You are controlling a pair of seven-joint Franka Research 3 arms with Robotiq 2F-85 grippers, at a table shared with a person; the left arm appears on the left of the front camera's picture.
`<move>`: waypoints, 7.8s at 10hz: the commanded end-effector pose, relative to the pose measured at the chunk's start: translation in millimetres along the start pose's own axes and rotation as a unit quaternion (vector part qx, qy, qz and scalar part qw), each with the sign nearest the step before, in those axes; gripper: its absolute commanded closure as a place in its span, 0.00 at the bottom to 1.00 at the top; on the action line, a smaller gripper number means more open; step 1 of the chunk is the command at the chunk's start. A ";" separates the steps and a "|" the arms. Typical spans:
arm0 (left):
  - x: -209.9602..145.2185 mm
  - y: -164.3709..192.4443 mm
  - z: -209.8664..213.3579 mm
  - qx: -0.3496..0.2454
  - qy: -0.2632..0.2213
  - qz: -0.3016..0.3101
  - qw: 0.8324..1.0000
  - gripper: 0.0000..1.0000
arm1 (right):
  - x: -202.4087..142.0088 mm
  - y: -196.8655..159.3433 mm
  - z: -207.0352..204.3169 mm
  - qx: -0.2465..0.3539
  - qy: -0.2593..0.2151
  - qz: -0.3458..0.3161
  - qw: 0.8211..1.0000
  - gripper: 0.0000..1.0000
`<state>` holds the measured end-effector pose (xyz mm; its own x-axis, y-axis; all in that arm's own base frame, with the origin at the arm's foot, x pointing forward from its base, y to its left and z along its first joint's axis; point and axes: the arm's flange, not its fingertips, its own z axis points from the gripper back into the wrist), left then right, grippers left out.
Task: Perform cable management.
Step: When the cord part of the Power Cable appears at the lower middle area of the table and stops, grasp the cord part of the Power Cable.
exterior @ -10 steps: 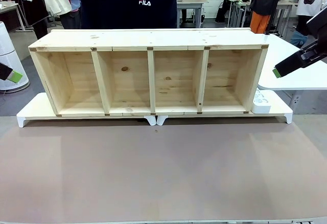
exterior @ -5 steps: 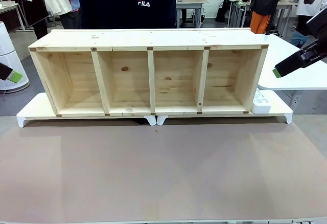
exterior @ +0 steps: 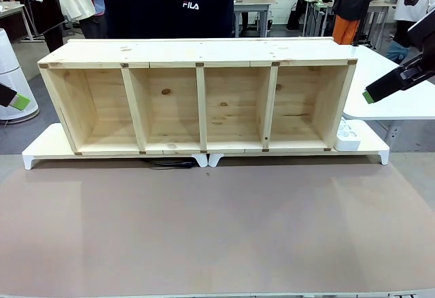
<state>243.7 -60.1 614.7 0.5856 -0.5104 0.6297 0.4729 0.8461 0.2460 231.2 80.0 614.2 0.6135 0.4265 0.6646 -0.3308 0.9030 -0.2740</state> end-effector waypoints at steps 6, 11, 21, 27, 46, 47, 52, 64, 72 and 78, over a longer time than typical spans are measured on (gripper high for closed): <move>0.9 -0.5 0.7 0.001 -0.002 0.004 1.000 0.00 | 0.1 -0.2 0.4 -0.001 0.000 0.000 1.000 0.00; 0.9 -0.5 0.7 0.001 -0.002 0.004 1.000 0.00 | 0.1 -0.2 0.4 -0.001 0.000 0.000 1.000 0.00; 0.9 -0.5 0.7 0.001 -0.002 0.004 1.000 0.00 | 0.1 -0.2 0.4 -0.001 0.000 0.000 1.000 0.00; 0.9 -0.5 0.7 0.001 -0.002 0.004 1.000 0.00 | 0.1 -0.2 0.4 -0.001 0.000 0.000 1.000 0.00; 0.9 -0.5 0.7 0.001 -0.002 0.004 1.000 0.00 | 0.1 -0.2 0.4 -0.001 0.000 0.000 1.000 0.00; 0.9 -0.5 0.7 0.001 -0.002 0.004 1.000 0.00 | 0.1 -0.2 0.4 -0.001 0.000 0.000 1.000 0.00; 0.9 -0.5 0.7 0.001 -0.002 0.004 1.000 0.00 | 0.1 -0.2 0.4 -0.001 0.000 0.000 1.000 0.00; 0.9 -0.5 0.7 0.001 -0.002 0.004 1.000 0.00 | 0.1 -0.2 0.4 -0.001 0.000 0.000 1.000 0.00; 0.9 -0.5 0.7 0.001 -0.002 0.004 1.000 0.00 | 0.1 -0.2 0.4 -0.001 0.000 0.000 1.000 0.00; 0.9 -0.5 0.7 0.001 -0.002 0.004 1.000 0.00 | 0.1 -0.2 0.4 -0.001 0.000 0.000 1.000 0.00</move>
<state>243.7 -60.1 614.6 0.5856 -0.5104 0.6297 0.4729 0.8461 0.2460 231.2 80.0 614.2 0.6135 0.4265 0.6646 -0.3309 0.9030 -0.2741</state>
